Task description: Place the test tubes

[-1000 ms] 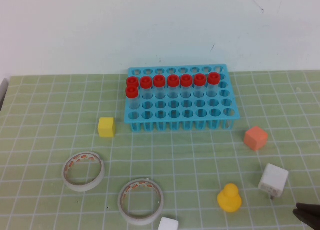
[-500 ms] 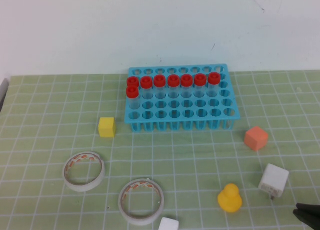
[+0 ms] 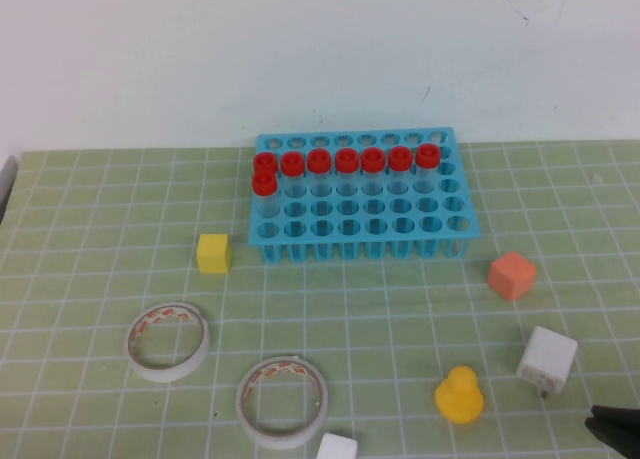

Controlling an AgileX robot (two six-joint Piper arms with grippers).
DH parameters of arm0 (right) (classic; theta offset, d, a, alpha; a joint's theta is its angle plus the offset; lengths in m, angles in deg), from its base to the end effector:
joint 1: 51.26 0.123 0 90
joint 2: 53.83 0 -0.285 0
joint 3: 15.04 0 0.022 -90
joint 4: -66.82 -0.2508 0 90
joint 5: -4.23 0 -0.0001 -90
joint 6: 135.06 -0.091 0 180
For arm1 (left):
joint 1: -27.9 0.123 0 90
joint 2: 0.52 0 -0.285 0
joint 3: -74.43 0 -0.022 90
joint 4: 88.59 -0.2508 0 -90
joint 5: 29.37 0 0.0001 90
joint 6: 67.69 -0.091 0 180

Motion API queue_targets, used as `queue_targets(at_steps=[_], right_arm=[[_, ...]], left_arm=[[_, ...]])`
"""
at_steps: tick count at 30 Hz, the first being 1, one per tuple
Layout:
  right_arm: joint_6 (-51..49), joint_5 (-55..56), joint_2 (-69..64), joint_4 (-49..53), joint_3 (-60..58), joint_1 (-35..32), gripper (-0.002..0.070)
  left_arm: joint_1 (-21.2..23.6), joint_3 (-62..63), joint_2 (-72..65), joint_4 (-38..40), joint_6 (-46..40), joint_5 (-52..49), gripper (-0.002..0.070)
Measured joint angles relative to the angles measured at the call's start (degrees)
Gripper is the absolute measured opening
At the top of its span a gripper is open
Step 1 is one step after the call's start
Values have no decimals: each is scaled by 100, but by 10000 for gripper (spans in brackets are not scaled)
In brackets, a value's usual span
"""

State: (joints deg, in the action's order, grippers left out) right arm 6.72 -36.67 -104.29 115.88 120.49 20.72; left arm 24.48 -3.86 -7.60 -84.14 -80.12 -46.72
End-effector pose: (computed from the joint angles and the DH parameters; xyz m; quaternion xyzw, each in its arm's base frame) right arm 0.0847 0.1148 0.2983 -0.4252 0.7519 0.0689 0.4990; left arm 0.0539 -0.0053 0.1802 0.0861 0.7760 0.0169 0.6246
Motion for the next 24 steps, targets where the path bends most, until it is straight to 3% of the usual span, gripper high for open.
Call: queue_targets(at_steps=[7, 24], right_arm=[[0, 0, 0, 0, 0, 0, -1], [0, 0, 0, 0, 0, 0, -1]], left_arm=[[0, 10, 0, -271, 639, -36, -1], [0, 10, 0, -294, 703, -48, -1]])
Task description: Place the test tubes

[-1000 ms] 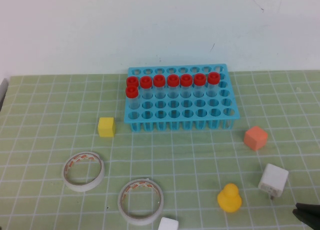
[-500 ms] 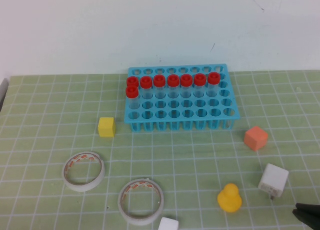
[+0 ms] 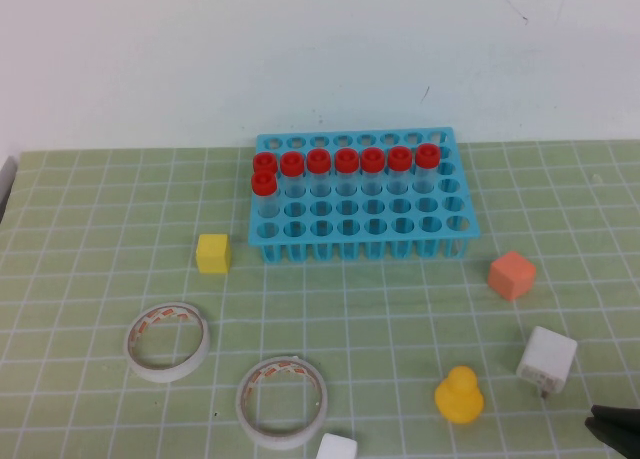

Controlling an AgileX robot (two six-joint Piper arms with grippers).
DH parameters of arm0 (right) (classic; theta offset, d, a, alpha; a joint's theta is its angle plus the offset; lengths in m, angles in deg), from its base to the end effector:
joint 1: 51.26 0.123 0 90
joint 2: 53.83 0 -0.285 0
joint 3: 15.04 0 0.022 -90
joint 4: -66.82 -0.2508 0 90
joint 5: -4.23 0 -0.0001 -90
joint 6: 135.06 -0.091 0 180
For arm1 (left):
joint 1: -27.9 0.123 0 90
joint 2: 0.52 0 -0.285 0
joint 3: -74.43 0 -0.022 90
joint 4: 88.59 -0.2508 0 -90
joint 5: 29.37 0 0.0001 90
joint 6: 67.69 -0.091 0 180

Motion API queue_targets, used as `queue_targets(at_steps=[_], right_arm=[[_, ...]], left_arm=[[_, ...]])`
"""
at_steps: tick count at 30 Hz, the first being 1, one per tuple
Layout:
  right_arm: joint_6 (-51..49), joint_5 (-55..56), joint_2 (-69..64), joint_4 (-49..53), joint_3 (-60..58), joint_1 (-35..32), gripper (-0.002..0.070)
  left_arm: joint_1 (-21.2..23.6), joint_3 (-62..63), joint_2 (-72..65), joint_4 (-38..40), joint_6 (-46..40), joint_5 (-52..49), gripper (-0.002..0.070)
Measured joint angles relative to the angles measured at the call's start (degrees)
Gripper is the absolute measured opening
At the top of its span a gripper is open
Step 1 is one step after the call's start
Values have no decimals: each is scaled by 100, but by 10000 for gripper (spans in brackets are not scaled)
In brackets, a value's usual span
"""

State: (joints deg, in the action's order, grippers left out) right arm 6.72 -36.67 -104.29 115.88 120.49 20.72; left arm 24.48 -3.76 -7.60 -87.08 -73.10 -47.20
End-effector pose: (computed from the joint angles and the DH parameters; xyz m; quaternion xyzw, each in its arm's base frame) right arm 0.0847 0.1148 0.2983 -0.4252 0.7519 0.0689 0.4990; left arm 0.0538 -0.0040 0.1800 0.0530 0.7813 -0.0002 0.6219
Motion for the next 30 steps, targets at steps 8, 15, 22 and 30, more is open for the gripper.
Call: queue_targets(at_steps=[8, 15, 22, 30], right_arm=[[0, 0, 0, 0, 0, 0, -1], [41, 35, 15, -74, 0, 0, -1], [1077, 480, 261, -759, 0, 0, -1], [2069, 870, 579, -1344, 168, -571, -1]], left_arm=[[0, 0, 0, 0, 12, 0, -1], [0, 0, 0, -14, 70, 0, -1], [0, 0, 0, -18, 94, 0, -1], [0, 0, 0, -28, 94, 0, -1]])
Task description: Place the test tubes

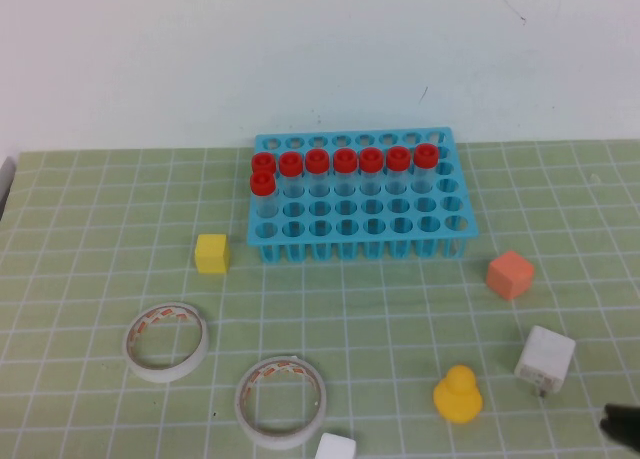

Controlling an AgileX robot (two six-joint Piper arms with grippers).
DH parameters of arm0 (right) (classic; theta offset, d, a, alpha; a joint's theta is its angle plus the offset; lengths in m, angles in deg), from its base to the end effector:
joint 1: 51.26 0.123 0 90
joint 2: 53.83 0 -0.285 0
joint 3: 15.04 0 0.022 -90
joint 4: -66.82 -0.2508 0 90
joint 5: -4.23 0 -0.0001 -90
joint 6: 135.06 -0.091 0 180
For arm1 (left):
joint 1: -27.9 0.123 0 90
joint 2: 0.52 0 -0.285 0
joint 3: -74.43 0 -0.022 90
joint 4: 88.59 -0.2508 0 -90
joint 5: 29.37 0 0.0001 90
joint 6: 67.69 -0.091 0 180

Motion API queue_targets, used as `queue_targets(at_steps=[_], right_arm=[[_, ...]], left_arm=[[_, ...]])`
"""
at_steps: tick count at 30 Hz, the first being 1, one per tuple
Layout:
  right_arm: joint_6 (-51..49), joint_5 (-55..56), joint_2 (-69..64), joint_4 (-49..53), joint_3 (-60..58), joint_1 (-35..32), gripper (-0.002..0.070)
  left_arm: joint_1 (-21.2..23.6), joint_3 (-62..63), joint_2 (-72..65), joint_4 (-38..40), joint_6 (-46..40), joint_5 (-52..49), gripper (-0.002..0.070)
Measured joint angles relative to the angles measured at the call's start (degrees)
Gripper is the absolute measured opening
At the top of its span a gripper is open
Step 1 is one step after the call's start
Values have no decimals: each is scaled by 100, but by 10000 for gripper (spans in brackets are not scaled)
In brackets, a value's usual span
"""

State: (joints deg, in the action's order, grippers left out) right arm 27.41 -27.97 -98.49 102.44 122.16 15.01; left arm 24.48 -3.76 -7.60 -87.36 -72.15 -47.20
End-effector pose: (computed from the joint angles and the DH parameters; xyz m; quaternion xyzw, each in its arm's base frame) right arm 0.0764 0.1035 0.3204 -0.4688 0.6912 0.1179 0.5371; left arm 0.0538 -0.0038 0.1800 0.0479 0.7817 -0.0033 0.6219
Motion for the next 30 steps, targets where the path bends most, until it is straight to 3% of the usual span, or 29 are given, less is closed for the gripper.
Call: queue_targets(at_steps=[7, 15, 23, 30], right_arm=[[1276, 674, 647, -938, 0, -1573, -1], [1562, 836, 1598, -1608, -167, -3540, -1], [2521, 842, 2795, -2569, -883, -5516, -1], [2809, 831, 3650, -3007, -1841, -6594, -1]], left_arm=[[0, 0, 0, -4, 9, 0, -1], [0, 0, 0, -4, 9, -2, -1], [0, 0, 0, -4, 9, -12, -1], [0, 0, 0, -13, 9, -12, -1]])
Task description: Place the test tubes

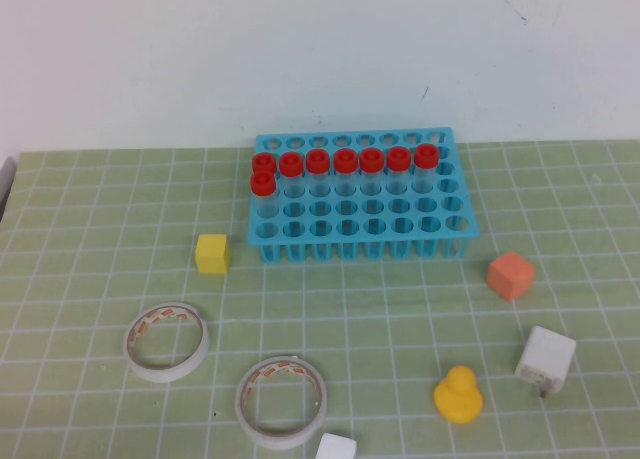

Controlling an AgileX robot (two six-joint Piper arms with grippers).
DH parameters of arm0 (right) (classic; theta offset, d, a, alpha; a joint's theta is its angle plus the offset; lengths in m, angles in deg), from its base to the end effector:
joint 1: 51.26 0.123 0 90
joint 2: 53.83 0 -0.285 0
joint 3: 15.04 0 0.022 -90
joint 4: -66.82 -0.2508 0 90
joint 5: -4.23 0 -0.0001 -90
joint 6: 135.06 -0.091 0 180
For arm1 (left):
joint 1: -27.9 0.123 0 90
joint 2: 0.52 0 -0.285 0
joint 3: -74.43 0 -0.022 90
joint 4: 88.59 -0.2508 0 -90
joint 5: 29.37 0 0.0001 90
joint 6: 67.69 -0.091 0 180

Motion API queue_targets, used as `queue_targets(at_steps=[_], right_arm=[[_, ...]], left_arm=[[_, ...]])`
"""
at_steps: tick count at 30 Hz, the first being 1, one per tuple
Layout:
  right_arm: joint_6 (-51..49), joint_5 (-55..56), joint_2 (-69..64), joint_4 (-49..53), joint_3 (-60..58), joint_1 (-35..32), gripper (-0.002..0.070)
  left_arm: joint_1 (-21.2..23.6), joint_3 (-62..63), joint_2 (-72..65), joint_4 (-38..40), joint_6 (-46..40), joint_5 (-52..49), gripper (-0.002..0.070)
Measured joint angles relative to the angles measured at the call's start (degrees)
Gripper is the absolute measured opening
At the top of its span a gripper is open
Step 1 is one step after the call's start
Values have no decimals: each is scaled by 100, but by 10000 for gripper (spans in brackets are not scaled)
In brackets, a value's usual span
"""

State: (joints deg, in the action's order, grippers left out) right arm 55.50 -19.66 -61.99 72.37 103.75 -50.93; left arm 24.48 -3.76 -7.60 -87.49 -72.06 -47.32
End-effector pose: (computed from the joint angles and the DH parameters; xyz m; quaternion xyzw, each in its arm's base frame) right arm 0.0357 -0.0034 0.2673 -0.0875 0.7210 -0.1056 0.6792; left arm 0.0537 -0.0038 0.1798 0.0479 0.7823 -0.0028 0.6210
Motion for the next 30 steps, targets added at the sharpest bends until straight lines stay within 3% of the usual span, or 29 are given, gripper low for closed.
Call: queue_targets(at_steps=[6, 15, 24, 30], right_arm=[[73, 0, 114, -147, -641, -413, -1], [73, 108, 114, -301, -1588, -472, -1], [0, 335, 114, -516, -1679, -472, -1], [-575, 357, 114, -430, -1690, -472, -1]], left_arm=[[0, 0, 0, 0, 0, 0, -1], [0, 0, 0, 0, 0, 0, -1], [0, 0, 0, 0, 0, 0, -1], [0, 0, 12, 0, 0, 0, -1]])
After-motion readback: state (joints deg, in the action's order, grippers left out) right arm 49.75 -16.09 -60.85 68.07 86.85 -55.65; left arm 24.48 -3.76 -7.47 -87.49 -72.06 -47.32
